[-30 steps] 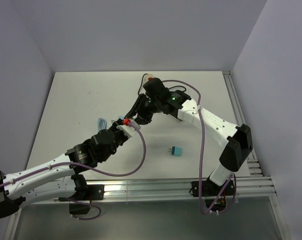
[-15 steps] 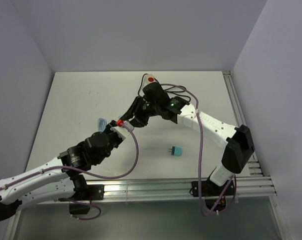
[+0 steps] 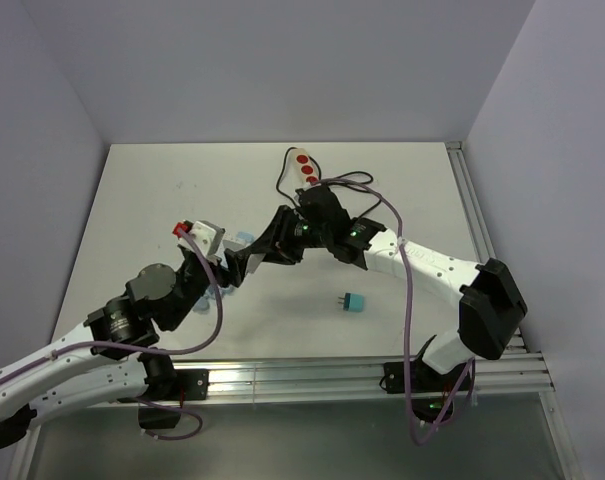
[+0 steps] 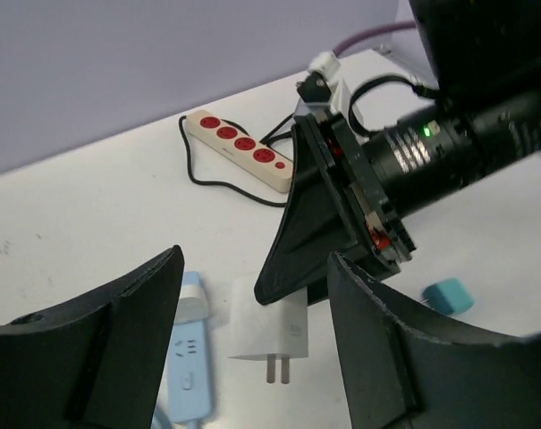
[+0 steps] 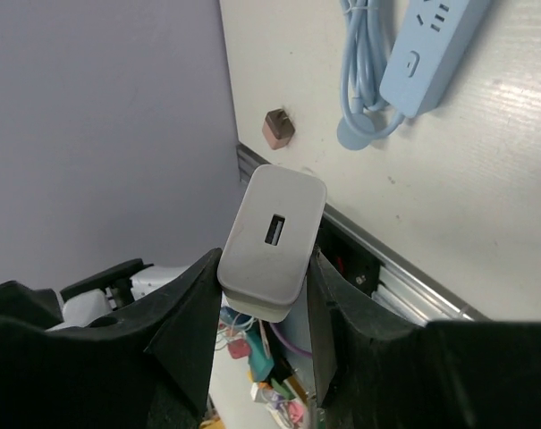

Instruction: Insert the plug

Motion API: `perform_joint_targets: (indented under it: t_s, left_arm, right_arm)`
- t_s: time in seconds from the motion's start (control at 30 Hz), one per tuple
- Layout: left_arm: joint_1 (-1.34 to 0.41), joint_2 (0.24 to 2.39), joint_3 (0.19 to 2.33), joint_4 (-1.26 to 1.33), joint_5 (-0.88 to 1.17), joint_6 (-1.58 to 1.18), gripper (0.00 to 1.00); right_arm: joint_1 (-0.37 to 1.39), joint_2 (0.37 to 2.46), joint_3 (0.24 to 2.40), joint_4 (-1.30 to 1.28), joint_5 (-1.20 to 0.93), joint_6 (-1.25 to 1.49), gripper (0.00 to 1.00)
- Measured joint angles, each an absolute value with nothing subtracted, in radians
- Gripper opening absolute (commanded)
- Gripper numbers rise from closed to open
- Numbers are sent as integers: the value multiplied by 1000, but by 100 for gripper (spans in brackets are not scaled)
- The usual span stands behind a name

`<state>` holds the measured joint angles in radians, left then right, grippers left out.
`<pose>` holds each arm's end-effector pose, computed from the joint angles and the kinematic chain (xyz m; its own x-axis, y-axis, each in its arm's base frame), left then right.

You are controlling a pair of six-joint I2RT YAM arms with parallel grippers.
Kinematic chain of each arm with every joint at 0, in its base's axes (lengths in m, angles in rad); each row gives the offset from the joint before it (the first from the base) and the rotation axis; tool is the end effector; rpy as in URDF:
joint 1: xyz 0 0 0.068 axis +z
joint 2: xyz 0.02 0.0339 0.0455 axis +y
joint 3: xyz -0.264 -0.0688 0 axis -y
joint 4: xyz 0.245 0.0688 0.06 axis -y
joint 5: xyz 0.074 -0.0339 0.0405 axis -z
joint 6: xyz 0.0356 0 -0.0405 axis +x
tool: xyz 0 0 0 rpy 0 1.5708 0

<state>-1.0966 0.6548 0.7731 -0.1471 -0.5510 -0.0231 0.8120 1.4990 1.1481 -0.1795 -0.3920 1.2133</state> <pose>0.0856 -0.1259 0.3598 -0.0251 0.0059 -0.9997 0.5186 0.8550 -0.0080 0.2268 0.2590 0.2949 -0.9624 0.2432 -0.1208 0.0120 0.4827 0.8757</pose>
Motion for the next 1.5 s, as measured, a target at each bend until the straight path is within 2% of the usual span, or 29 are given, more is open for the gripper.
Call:
perform_joint_targets:
  t_s: [0.13, 0.3, 0.37, 0.53, 0.67, 0.83, 1.1, 1.5]
  left_arm:
    - [-1097, 646, 821, -210, -650, -179, 71]
    - [-1083, 694, 970, -377, -704, -429, 79]
    - [-1065, 710, 994, -417, -668, -512, 80]
    - [-992, 694, 966, -455, -486, -645, 94]
    - [-932, 624, 920, -446, -328, -705, 98]
    - [-876, 597, 889, -334, -108, -753, 97]
    - [-851, 572, 696, -74, 211, -784, 89]
    - [-850, 593, 628, 192, 424, -832, 74]
  right_arm:
    - [815, 1477, 1116, -139, -371, 1164, 0]
    - [816, 1352, 1005, -13, -348, 1065, 0]
    - [816, 1281, 930, 84, -349, 1016, 0]
    - [818, 1145, 774, 276, -383, 888, 0]
    - [821, 1071, 698, 363, -442, 790, 0]
    - [831, 951, 664, 398, -502, 687, 0]
    - [836, 795, 629, 474, -575, 636, 0]
    - [836, 805, 628, 525, -619, 664, 0]
